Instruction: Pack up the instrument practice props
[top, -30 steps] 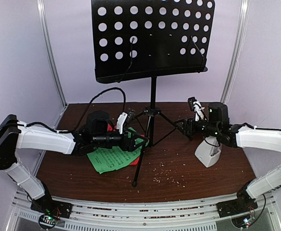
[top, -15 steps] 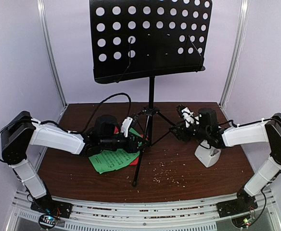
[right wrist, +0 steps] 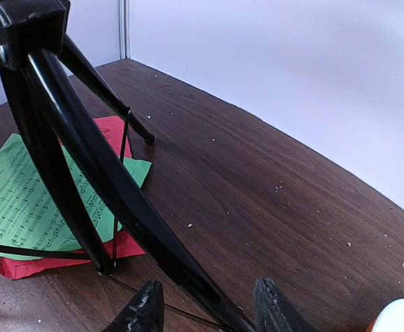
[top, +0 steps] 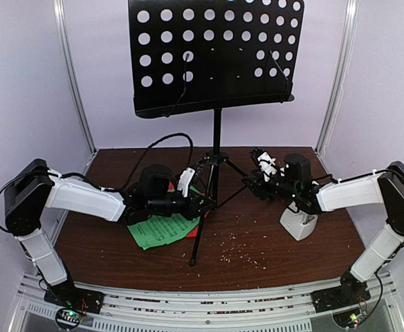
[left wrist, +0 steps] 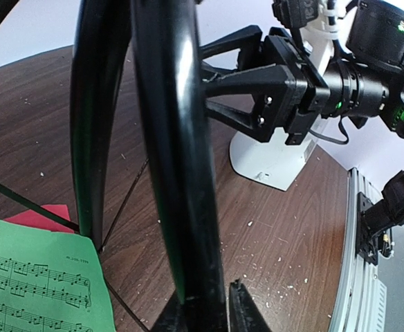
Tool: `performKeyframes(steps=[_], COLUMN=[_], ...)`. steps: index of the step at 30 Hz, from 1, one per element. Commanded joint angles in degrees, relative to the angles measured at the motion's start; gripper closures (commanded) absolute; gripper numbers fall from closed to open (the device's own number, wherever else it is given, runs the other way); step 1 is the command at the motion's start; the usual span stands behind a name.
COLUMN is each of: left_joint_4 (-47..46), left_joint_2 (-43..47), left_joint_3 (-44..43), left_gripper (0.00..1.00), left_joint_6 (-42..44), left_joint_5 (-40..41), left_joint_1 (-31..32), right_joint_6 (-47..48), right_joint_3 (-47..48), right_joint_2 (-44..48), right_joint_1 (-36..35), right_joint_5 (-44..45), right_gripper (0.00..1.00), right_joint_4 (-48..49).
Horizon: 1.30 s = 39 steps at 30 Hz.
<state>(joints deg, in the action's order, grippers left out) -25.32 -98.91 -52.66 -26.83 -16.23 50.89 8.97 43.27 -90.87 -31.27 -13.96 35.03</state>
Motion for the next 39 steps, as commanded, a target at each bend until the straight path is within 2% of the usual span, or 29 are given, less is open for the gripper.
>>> performKeyframes(steps=[1, 6, 9, 14, 21, 27, 39], left_joint_4=[-0.10, 0.31, 0.38, -1.38, -4.98, -6.93, -13.13], left_joint_2=[-1.02, -1.04, -0.89, -0.76, 0.65, 1.39, 1.96], left_joint_3=[-1.40, -1.56, -1.56, -1.25, -1.88, -2.62, -3.19], left_gripper=[0.85, 0.95, 1.00, 1.00, 1.00, 1.00, 1.00], left_joint_6=[1.42, 2.40, 3.13, 4.42, 6.35, 6.70, 5.28], left_joint_5=[3.00, 3.44, 3.94, 4.18, 5.06, 4.67, 3.48], left_joint_1=[-0.49, -0.46, -0.44, -0.40, 0.09, 0.46, 1.59], right_joint_6=[3.23, 6.74, 7.56, 9.54, 9.09, 4.82, -2.17], right_joint_3=[0.96, 1.62, 1.69, 0.31, -2.50, -4.98, -5.89], right_joint_2=[-1.50, -2.49, -2.33, 0.55, 6.48, 11.31, 16.73], right_joint_1=[-0.99, -2.33, -2.93, -5.89, -9.77, -12.52, -16.10], right_joint_5=[2.74, 4.54, 5.27, 8.23, 14.33, 18.30, 21.91], right_gripper=[0.58, 0.68, 0.79, 0.91, 0.96, 0.97, 0.99], right_joint_4=[2.49, 2.43, 2.79, 4.56, 7.21, 8.73, 9.12])
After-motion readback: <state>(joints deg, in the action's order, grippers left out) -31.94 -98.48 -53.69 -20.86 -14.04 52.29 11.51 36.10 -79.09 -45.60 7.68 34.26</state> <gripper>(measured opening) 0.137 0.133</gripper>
